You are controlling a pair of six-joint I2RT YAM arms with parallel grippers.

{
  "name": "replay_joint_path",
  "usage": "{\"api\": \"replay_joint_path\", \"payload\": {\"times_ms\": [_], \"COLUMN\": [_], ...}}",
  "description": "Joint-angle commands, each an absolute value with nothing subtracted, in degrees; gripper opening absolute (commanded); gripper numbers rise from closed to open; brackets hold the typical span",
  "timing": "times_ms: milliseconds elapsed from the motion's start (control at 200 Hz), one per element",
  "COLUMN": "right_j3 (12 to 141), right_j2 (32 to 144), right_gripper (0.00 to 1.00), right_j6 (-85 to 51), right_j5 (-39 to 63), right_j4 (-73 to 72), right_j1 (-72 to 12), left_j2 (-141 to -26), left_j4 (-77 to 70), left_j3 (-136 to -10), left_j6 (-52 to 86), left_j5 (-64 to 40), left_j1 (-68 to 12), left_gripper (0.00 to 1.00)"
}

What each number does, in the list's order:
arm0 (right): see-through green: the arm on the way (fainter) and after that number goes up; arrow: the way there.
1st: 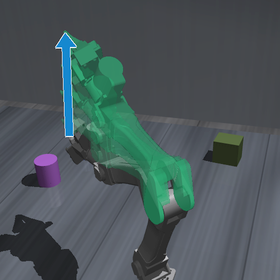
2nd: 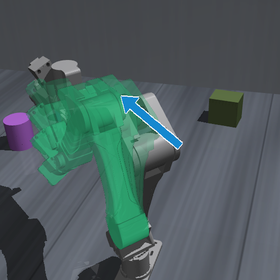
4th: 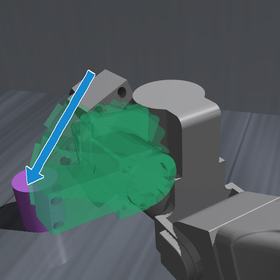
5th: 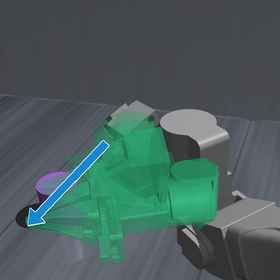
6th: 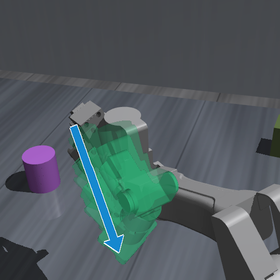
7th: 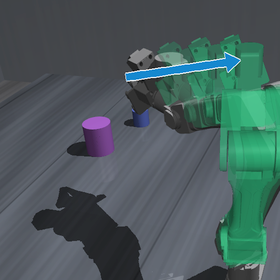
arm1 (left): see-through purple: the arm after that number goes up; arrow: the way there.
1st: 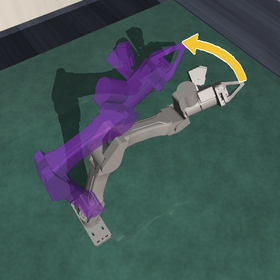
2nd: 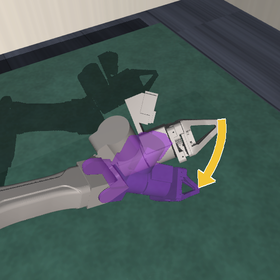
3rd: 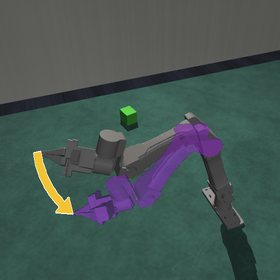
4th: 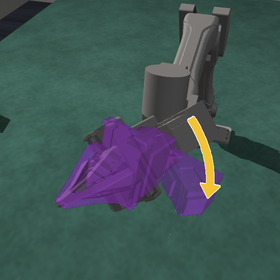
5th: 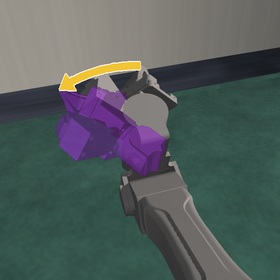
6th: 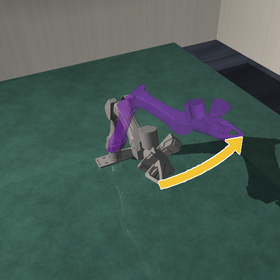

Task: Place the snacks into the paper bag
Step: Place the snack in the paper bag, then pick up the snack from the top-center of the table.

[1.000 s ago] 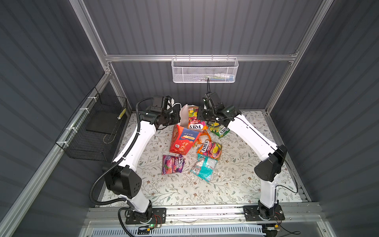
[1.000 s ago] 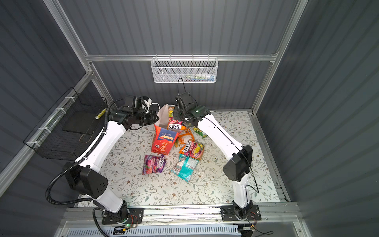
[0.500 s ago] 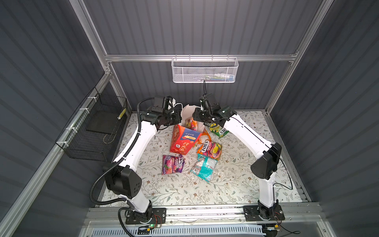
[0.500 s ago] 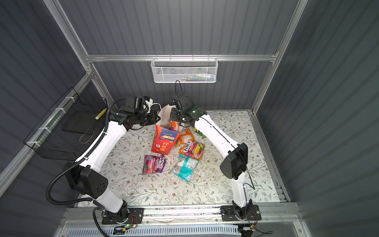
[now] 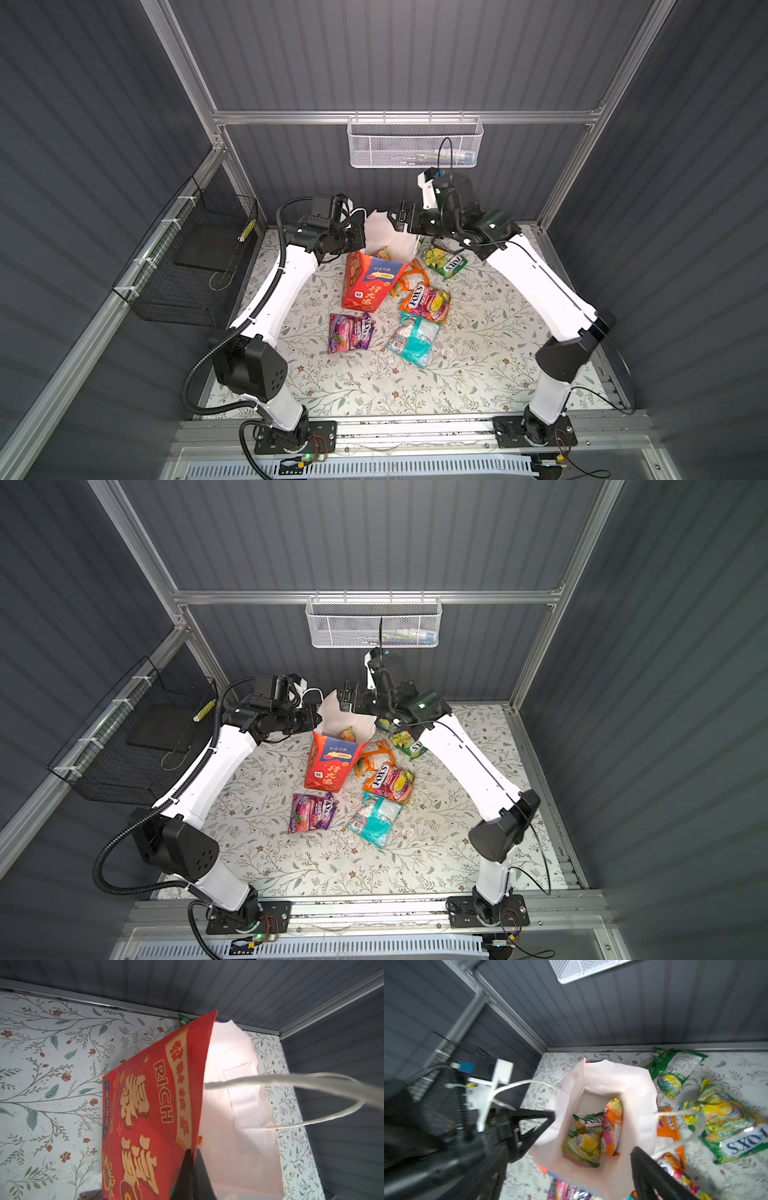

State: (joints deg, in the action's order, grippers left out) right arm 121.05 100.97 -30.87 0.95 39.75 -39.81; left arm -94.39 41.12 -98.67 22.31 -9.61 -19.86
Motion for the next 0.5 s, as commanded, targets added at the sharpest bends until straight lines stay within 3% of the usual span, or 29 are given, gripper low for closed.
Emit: {"api": "replay_joint_path", "payload": {"times_ms": [0, 300, 490], "right_j3": [116.3, 94.7, 79.5], "right_j2": [95.0, 78.5, 73.1], "right_gripper": [0.99, 0.99, 0.99], "right_j6": [-26.9, -25.8, -31.6], "right_j5": [0.1, -7.0, -4.9], "right_j4": [38.9, 34.1, 29.2], "right_j1": [-40.1, -37.1, -27.9], "left_j2": [-95.3, -95.1, -94.7], "left_j4": [43.6, 45.8, 46.6], "left_j3": [-100.1, -100.9, -101.1], "left_j6": [22.2, 22.2, 22.7], "left_j5": [-7.5, -2.1, 0.0], "left_j1": [-20.2, -20.2, -20.2], "left_gripper": [0.0, 0.0, 0.0]}}
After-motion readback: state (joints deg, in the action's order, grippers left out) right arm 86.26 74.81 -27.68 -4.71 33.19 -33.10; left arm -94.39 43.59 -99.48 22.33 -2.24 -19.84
